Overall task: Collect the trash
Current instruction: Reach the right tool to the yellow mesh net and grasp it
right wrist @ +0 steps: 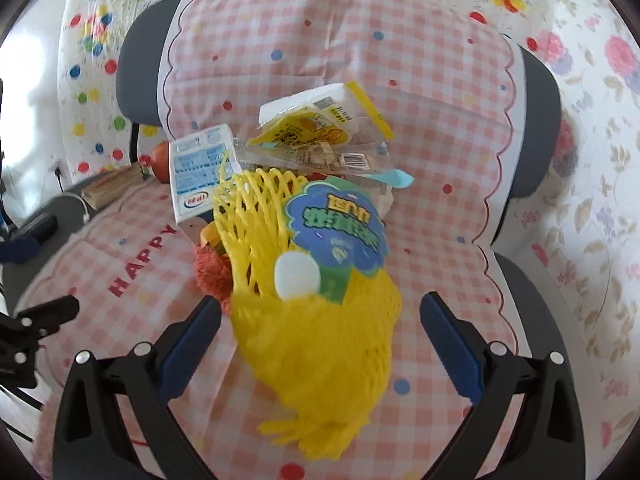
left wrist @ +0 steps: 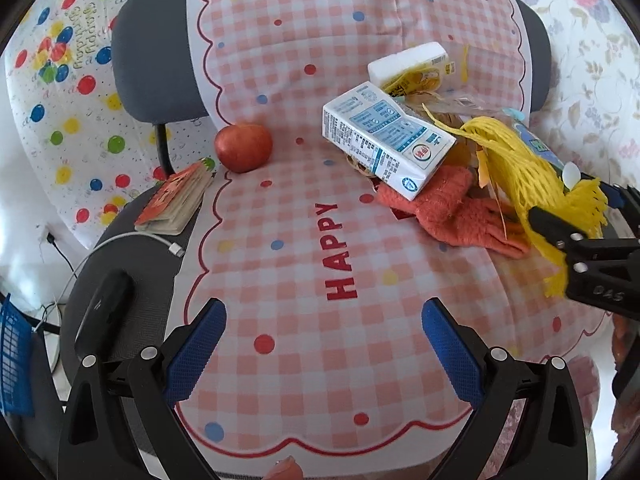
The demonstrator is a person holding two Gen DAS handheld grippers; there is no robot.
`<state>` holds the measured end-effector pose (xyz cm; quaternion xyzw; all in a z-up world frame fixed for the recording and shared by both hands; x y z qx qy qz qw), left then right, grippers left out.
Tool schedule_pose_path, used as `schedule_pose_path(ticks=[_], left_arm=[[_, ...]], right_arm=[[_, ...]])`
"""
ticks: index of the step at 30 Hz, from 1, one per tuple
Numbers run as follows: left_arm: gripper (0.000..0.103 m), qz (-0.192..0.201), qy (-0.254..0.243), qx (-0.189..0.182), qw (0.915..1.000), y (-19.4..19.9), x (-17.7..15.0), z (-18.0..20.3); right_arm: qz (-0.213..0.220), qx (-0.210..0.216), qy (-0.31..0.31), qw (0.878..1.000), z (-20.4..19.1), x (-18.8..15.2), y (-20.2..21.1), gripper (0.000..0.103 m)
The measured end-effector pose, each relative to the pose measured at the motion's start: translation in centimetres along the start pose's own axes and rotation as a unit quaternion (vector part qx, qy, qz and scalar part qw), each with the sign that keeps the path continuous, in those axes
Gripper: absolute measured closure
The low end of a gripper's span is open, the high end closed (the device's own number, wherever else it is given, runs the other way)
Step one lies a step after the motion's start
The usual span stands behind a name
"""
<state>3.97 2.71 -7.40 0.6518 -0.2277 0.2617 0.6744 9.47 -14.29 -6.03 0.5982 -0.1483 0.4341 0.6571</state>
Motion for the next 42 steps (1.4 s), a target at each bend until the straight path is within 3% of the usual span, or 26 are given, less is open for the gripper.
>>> schedule_pose_path(ticks=[4, 8, 14, 17, 20, 24, 30, 38, 39, 40, 42], left_arm=[[0.006, 0.008, 0.003, -0.004, 1.0, -0.3, 0.6, 0.1], [0.006, 0.003, 0.002, -0.007, 1.0, -0.6, 0.5, 0.3], [0.006, -0.005, -0.004, 0.0, 1.0, -0.6, -0.2, 0.2], [0.006, -0.003, -0.012, 0.003, 0.9999, -0.3, -0.3, 0.5], [0.006, -0.002, -0.023, -0.005, 0.9997, 0.0, -0.4, 1.4], [0.007, -0.003, -0.033, -0.025, 0.9991, 0.0, -0.3, 3.3], [0.008, 0.016, -0.011, -0.085, 0.9962, 0.5, 1.3, 6.4], [0.014, 0.027, -0.021, -0.106, 0.9938, -0.4, 2.7, 9.7], [0.02, 0.032, -0.025, -0.108, 0.9934, -0.5, 3.0, 10.2], [0.043, 0.032, -0.028, -0.109, 0.9931, -0.5, 3.1, 10.4], [0.046, 0.028, -0.03, -0.116, 0.9924, -0.9, 3.4, 11.1]], right_arm=[[0.001, -0.007, 0.008, 1.0, 0.1, 0.6, -1.2, 0.008], [0.011, 0.011, -0.006, 1.0, 0.6, 1.3, -1.5, 0.041], [0.042, 0.043, -0.056, 0.997, 2.3, 1.4, 0.0, 0.068], [0.065, 0.04, -0.084, 0.994, 4.0, 1.1, 2.0, 0.071], [0.088, 0.008, -0.138, 0.986, 7.0, 0.1, 5.1, 0.071], [0.111, 0.019, -0.205, 0.972, 9.9, -1.9, 8.8, 0.072], [0.096, 0.026, -0.194, 0.976, 9.8, -4.0, 9.5, 0.072], [0.091, 0.046, -0.21, 0.972, 9.8, -6.0, 8.3, 0.071], [0.09, 0.047, -0.21, 0.972, 9.8, -6.1, 8.2, 0.071], [0.089, 0.048, -0.21, 0.973, 9.8, -6.1, 8.0, 0.071], [0.089, 0.048, -0.209, 0.973, 9.9, -6.2, 7.8, 0.071]])
Point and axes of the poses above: each gripper's, at about its wrist camera, not at the fingertips, and y roughly against the way its jaws point, z to its right, x to its top, the point moved 9 cm from there along -y, roughly the way its jaws point, and after that the axes turned 7 degrees about y, right-handed, at the moved point
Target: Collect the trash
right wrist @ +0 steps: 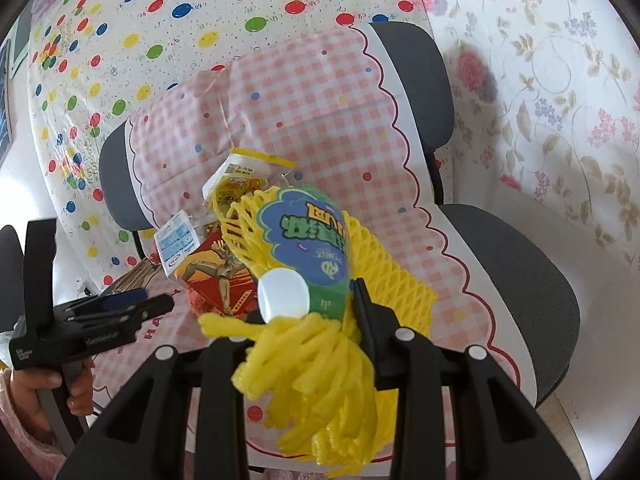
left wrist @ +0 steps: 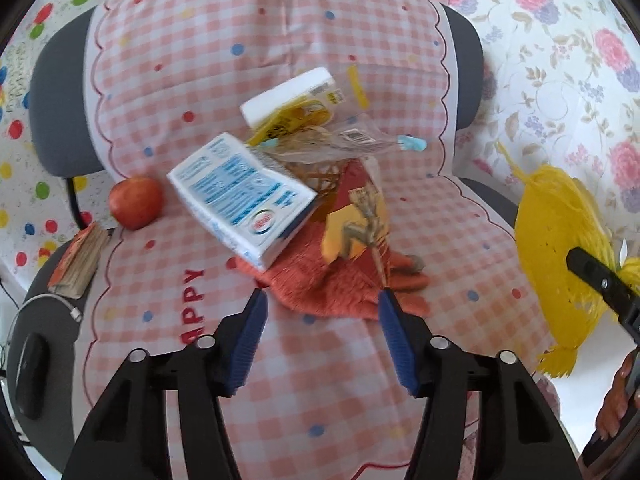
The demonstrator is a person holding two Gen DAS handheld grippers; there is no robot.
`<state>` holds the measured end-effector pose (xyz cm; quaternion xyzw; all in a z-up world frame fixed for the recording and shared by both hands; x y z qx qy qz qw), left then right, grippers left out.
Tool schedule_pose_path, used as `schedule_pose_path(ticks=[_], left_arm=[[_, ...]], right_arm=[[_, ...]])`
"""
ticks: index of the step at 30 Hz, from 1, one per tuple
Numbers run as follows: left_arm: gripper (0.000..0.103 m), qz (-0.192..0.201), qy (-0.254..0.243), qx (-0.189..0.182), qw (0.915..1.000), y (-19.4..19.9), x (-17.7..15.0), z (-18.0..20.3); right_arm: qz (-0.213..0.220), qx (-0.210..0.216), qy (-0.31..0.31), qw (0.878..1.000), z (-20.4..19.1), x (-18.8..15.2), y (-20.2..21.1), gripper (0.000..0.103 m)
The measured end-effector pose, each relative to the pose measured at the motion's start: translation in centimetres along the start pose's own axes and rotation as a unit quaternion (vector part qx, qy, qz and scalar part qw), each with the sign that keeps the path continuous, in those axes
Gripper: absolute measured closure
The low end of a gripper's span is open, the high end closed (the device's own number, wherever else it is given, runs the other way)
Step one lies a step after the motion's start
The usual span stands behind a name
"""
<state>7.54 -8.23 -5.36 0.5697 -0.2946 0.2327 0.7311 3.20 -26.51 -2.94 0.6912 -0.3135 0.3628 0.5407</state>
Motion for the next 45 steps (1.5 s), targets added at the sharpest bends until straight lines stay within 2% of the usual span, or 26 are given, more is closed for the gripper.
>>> schedule_pose_path(ticks=[6, 10, 13, 15, 17, 22, 25, 27, 28, 30, 32, 33, 35, 37, 41, 45], left_arm=[[0.046, -0.002, 0.002, -0.036, 0.9993, -2.1, 1.3, 1.6], [0.046, 0.004, 0.001, -0.033, 0.9994, -2.2, 2.4, 2.0], [0.046, 0.041, -0.04, -0.002, 0.9984, -1.1, 4.7, 2.6], [0.046, 0.052, -0.071, 0.027, 0.9957, -1.4, 5.9, 3.0], [0.045, 0.058, -0.097, 0.042, 0.9927, -2.2, 6.9, 3.4], [0.041, 0.05, -0.147, 0.071, 0.9853, -5.4, 7.8, 4.0], [0.041, 0.05, -0.18, 0.092, 0.978, -7.2, 8.3, 4.5], [0.042, 0.051, -0.192, 0.095, 0.9753, -7.8, 8.5, 4.7], [0.044, 0.055, -0.199, 0.096, 0.9737, -8.0, 8.8, 4.9], [0.055, 0.057, -0.205, 0.094, 0.9726, -8.1, 9.2, 5.0], [0.074, 0.068, -0.203, 0.092, 0.9724, -7.8, 9.7, 5.0], [0.08, 0.076, -0.202, 0.088, 0.9725, -7.6, 10.0, 5.1], [0.1, 0.097, -0.196, 0.068, 0.9734, -6.6, 10.8, 5.2], [0.103, 0.119, -0.185, 0.045, 0.9745, -5.2, 11.5, 5.4], [0.103, 0.163, -0.144, -0.027, 0.9756, -0.1, 13.4, 6.2], [0.103, 0.186, -0.121, -0.101, 0.9699, 5.2, 13.6, 7.4]], right_arm=[[-0.003, 0.003, -0.006, 1.0, 0.5, -0.3, -0.3, 0.071], [-0.004, 0.006, -0.012, 1.0, 0.8, -0.3, -0.4, 0.071], [0.0, -0.002, -0.006, 1.0, 1.0, 0.0, -0.5, 0.07], [0.002, -0.002, -0.008, 1.0, 1.2, 0.3, -0.9, 0.07], [0.004, 0.002, -0.012, 1.0, 1.3, 0.6, -1.2, 0.07], [0.002, 0.006, -0.018, 1.0, 1.7, 1.0, -2.2, 0.07], [0.0, 0.006, -0.017, 1.0, 1.8, 1.1, -2.6, 0.07], [0.0, 0.006, -0.016, 1.0, 1.9, 1.2, -2.7, 0.07], [0.0, 0.006, -0.016, 1.0, 1.9, 1.2, -2.7, 0.07], [-0.001, 0.005, -0.017, 1.0, 2.0, 1.2, -2.8, 0.07], [-0.001, 0.004, -0.017, 1.0, 2.1, 1.1, -2.8, 0.07], [0.0, 0.001, -0.017, 1.0, 2.2, 1.1, -2.8, 0.07], [0.003, -0.003, -0.017, 1.0, 2.5, 1.1, -2.8, 0.07], [0.008, -0.01, -0.019, 1.0, 2.8, 1.2, -2.7, 0.07], [0.019, -0.027, -0.023, 0.999, 3.5, 1.8, -2.2, 0.07], [0.044, -0.034, -0.029, 0.998, 3.5, 3.1, 0.1, 0.07]])
Point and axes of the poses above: each gripper's, at about its wrist camera, not at the fingertips, and y roughly against the way its jaws point, z to its right, x to its top, the point moved 9 cm from there along -y, roughly the way its jaws point, and after that the axes turned 7 degrees about y, right-handed, at the moved point
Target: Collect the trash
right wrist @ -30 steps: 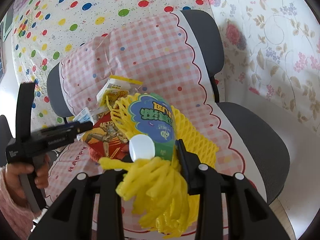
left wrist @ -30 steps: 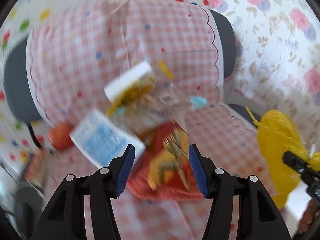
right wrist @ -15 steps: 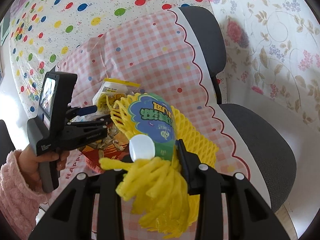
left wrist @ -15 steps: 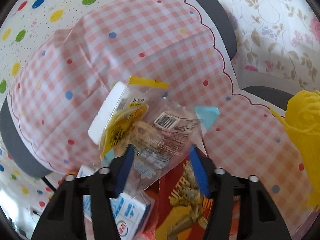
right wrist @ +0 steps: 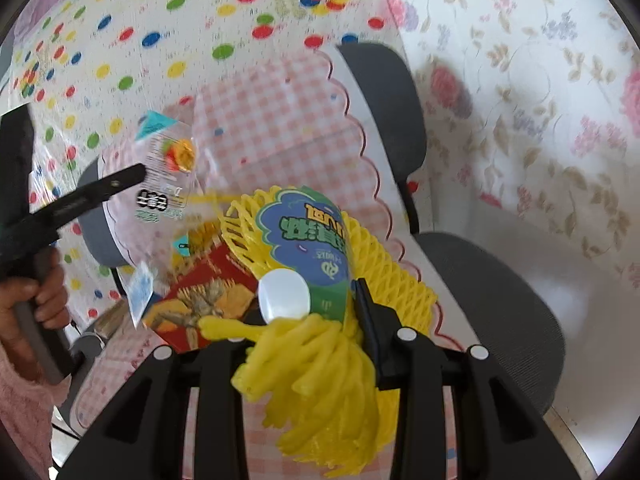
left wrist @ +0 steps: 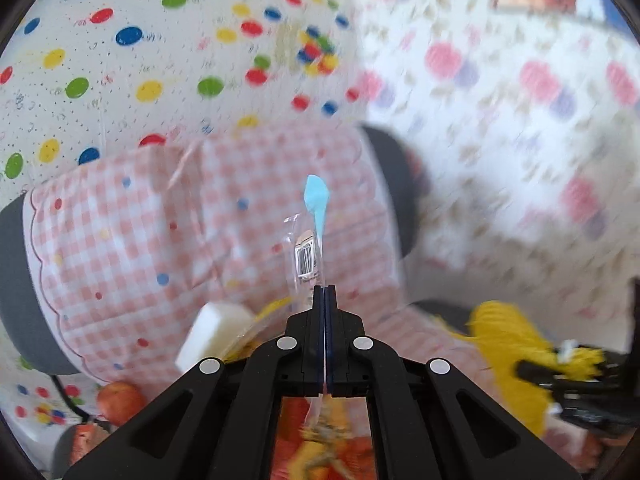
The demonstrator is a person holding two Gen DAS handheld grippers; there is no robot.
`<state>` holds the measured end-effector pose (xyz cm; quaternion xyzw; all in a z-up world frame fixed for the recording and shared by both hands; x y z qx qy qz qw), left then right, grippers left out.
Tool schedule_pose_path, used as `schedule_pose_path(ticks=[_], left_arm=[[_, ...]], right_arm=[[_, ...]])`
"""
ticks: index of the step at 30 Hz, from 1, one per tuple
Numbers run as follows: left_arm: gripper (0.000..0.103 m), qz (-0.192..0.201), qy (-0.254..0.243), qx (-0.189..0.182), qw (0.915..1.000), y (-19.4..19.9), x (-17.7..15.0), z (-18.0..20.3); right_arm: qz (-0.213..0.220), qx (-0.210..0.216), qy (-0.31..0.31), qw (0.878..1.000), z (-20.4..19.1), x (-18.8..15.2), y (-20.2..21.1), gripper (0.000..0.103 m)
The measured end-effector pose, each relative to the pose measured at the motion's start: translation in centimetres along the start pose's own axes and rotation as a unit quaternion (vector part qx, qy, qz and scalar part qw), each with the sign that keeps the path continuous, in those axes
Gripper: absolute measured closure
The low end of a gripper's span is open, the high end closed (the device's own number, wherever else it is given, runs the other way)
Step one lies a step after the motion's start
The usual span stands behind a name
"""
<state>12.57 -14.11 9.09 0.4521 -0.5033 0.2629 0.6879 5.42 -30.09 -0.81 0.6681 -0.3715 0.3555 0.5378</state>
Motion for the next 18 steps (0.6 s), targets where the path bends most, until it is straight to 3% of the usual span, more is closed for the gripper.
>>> schedule_pose_path(ticks=[5, 11, 18], left_arm=[[0.103, 0.003, 0.016, -0.055, 0.9984, 4.8, -1.1, 2.8], [0.103, -0.033, 0.017, -0.084, 0.9957, 7.3, -7.7, 6.5], [0.103, -0.097, 0.027, -0.137, 0.9855, 7.8, -14.4, 11.0]], right_arm=[[0.015, -0.002, -0.007, 1.0, 0.0, 0.5, 2.9, 0.07], [-0.023, -0.009, -0.016, 1.0, 0.4, -2.2, 5.9, 0.07], [-0.059, -0.065, -0.023, 0.996, 2.3, -6.6, 11.0, 0.07]])
Point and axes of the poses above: each gripper's, at about its wrist camera, not at the fingertips, and y roughly against the way its jaws point, z to its right, x to its top, the point moved 9 cm from there along -y, roughly the way its jaws point, and after that the axes turned 7 degrees about y, right-handed, at the moved point
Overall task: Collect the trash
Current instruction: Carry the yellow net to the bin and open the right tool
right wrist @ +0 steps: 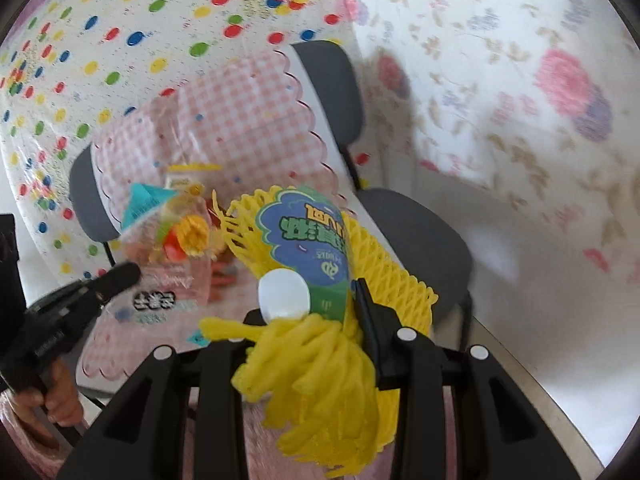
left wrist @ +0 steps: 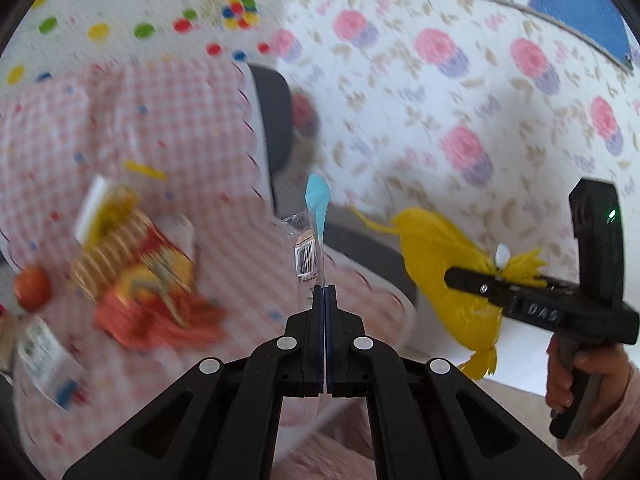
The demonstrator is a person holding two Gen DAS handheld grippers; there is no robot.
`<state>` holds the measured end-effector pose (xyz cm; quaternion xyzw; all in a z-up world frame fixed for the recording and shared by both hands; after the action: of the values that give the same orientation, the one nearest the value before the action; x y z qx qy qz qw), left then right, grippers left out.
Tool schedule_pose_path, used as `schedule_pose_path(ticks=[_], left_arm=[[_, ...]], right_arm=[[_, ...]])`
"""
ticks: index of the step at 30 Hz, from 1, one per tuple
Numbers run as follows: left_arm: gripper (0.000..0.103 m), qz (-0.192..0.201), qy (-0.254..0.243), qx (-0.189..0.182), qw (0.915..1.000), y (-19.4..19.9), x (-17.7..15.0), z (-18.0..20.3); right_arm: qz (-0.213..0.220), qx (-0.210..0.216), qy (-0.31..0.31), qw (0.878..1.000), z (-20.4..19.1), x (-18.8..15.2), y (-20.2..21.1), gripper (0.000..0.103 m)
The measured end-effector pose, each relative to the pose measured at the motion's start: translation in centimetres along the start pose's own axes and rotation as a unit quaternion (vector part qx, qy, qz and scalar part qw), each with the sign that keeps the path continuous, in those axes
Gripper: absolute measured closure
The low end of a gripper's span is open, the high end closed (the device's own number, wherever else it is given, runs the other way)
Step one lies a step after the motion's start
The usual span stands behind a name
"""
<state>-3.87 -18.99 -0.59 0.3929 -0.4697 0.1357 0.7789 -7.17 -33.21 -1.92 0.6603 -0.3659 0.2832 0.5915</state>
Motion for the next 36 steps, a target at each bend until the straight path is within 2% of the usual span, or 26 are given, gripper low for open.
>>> schedule_pose_path(ticks=[8, 13, 17, 21, 25, 30, 32, 34, 36], left_arm=[[0.103, -0.049, -0.019, -0.05, 0.9974, -2.4, -4.9, 5.2], [0.103, -0.092, -0.03, -0.083, 0.9919, -4.6, -7.9, 7.9], [0.102, -0.111, -0.034, -0.1, 0.9881, -6.4, -9.5, 9.0], [0.102, -0.141, -0.033, -0.106, 0.9838, -8.9, -11.3, 9.6], [0.097, -0.159, -0.028, -0.103, 0.9815, -10.7, -12.4, 9.7], [0.097, -0.179, -0.031, -0.101, 0.9782, -12.9, -13.7, 10.3], [0.088, -0.182, -0.032, -0.097, 0.978, -13.3, -13.9, 10.3], [0.077, -0.18, -0.033, -0.093, 0.9787, -13.4, -13.9, 10.2], [0.073, -0.175, -0.031, -0.089, 0.9801, -13.3, -13.7, 9.9]], right_arm=[[-0.029, -0.045, -0.029, 0.998, 2.8, -5.6, 4.1, 0.07], [-0.054, -0.065, -0.05, 0.995, 4.5, -9.2, 4.7, 0.07], [-0.069, -0.063, -0.077, 0.993, 6.0, -11.4, 3.9, 0.069], [-0.086, -0.06, -0.094, 0.99, 7.4, -13.3, 2.7, 0.069], [-0.094, -0.059, -0.109, 0.988, 8.8, -14.5, 1.8, 0.063], [-0.102, -0.067, -0.124, 0.985, 10.7, -15.5, 0.6, 0.057], [-0.109, -0.067, -0.129, 0.983, 11.1, -15.9, 0.1, 0.051], [-0.112, -0.071, -0.131, 0.982, 11.4, -16.2, -0.1, 0.05], [-0.113, -0.071, -0.133, 0.982, 11.6, -16.3, -0.1, 0.044]])
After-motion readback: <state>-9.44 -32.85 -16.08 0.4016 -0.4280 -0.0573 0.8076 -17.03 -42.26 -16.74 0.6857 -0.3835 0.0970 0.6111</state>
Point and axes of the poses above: each gripper's, at about its wrist camera, not at the fingertips, and y roughly against the way its jaws point, z to its right, x to its top, the point moved 9 cm from there along -y, roughly the way its jaws point, and after that the axes turned 7 degrees about y, right-handed, at the moved point
